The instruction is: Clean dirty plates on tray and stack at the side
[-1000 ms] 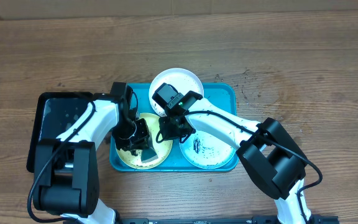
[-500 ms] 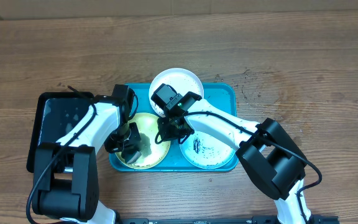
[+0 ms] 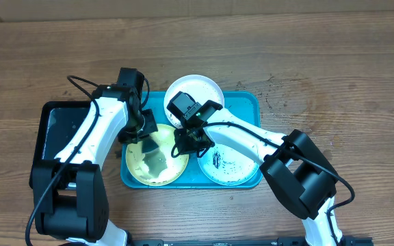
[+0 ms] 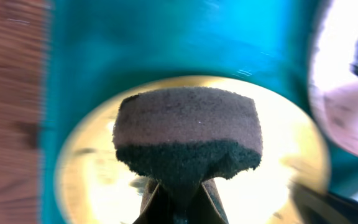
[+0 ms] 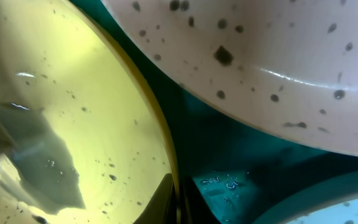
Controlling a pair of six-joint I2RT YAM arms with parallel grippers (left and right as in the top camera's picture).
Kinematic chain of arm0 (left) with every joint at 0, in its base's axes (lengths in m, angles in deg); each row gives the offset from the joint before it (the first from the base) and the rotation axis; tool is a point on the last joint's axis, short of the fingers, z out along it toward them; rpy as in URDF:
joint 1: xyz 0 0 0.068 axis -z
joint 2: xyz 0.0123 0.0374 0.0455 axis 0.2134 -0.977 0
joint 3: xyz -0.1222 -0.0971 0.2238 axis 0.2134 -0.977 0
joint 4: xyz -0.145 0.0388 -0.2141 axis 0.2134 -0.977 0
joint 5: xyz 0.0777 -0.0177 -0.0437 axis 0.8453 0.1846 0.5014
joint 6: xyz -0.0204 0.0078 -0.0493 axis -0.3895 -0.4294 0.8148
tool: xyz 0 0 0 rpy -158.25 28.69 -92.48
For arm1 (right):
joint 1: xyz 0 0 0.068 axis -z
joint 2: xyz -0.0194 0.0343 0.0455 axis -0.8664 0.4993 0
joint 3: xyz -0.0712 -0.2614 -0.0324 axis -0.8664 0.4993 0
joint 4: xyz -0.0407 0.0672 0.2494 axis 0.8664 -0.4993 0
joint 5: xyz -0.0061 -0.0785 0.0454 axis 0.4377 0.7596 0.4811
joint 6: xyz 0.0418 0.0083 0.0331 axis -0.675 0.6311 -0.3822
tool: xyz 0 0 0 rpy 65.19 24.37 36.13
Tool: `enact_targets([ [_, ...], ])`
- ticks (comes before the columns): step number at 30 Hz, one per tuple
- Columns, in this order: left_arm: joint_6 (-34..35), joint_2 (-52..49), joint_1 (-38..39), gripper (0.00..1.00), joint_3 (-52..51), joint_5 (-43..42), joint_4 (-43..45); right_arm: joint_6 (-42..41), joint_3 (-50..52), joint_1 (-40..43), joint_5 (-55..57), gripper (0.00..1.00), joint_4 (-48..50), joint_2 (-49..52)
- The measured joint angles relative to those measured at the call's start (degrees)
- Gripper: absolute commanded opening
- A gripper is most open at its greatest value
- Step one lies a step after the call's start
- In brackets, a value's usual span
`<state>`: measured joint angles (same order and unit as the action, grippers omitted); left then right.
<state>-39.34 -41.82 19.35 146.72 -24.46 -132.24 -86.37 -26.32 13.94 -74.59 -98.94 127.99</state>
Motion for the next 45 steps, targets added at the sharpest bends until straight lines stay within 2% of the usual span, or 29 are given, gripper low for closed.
enact_targets([
  [6, 0.37, 0.00, 0.02, 0.04, -2.10, -7.96, 4.68, 0.00, 0.00, 0.00, 0.02, 0.04, 0.02, 0.00],
  [13, 1.18, 0.00, 0.02, 0.04, -8.44, -8.94, 7.32, 0.00, 0.00, 0.00, 0.04, 0.04, 0.00, 0.00],
  [18, 2.58, 0.00, 0.11, 0.04, -10.14, 2.19, 5.03, -0.04, 0.00, 0.00, 0.15, 0.04, -0.22, 0.00],
  [24, 6.80, 0.00, 0.15, 0.04, -9.75, 17.84, -2.84, -0.02, 0.00, -0.02, -0.26, 0.04, 0.00, 0.00],
  [29, 9.35, 0.00, 0.11, 0.04, -4.66, 24.74, -8.52, -0.02, 0.00, -0.09, -0.50, 0.04, -0.46, 0.00],
  [34, 9.94, 0.00, -0.07, 0.04, 5.07, 25.99, -14.10, 0.00, -0.02, 0.26, -0.11, 0.04, -1.29, 0.00],
  [40, 10.12, 0.02, -3.28, 0.04, 17.64, 20.44, -16.74, 0.87, -2.64, 0.26, 0.00, 0.04, -4.20, -0.02],
  [45, 9.90, 0.24, -11.96, 0.04, 20.31, 13.46, -16.90, 3.65, -5.57, 0.24, 2.23, 0.04, -6.73, -1.25],
])
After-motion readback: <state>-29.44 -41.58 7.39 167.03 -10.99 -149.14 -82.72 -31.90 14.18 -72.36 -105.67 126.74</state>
